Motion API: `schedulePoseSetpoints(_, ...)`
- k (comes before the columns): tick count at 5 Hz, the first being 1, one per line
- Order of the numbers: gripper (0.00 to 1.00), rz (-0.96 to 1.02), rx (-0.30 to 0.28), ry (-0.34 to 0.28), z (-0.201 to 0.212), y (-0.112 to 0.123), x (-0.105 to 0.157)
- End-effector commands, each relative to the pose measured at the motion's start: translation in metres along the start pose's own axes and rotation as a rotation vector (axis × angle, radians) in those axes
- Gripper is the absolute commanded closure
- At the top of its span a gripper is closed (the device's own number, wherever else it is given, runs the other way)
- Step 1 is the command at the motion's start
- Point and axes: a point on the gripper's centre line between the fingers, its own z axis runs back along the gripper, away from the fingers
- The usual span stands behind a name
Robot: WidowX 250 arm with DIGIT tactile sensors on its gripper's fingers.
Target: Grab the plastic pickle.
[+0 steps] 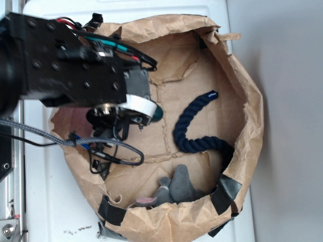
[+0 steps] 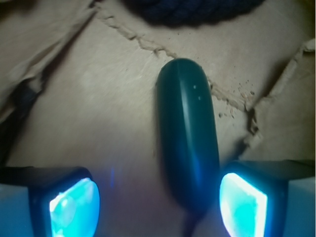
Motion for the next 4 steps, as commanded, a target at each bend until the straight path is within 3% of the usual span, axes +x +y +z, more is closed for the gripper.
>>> schedulePoseSetpoints(1, 1.00, 0.019, 0.098, -0.064, -0.014, -0.001, 0.016)
schedulePoseSetpoints(2, 1.00, 0.019, 0.114, -0.068, -0.018, -0.001, 0.016)
schedulePoseSetpoints(3, 1.00, 0.029, 0.087, -0.070, -0.008, 0.002, 0.018)
schedulePoseSetpoints(4, 1.00, 0.057, 0.013, -0.121, 0.029, 0.002, 0.023)
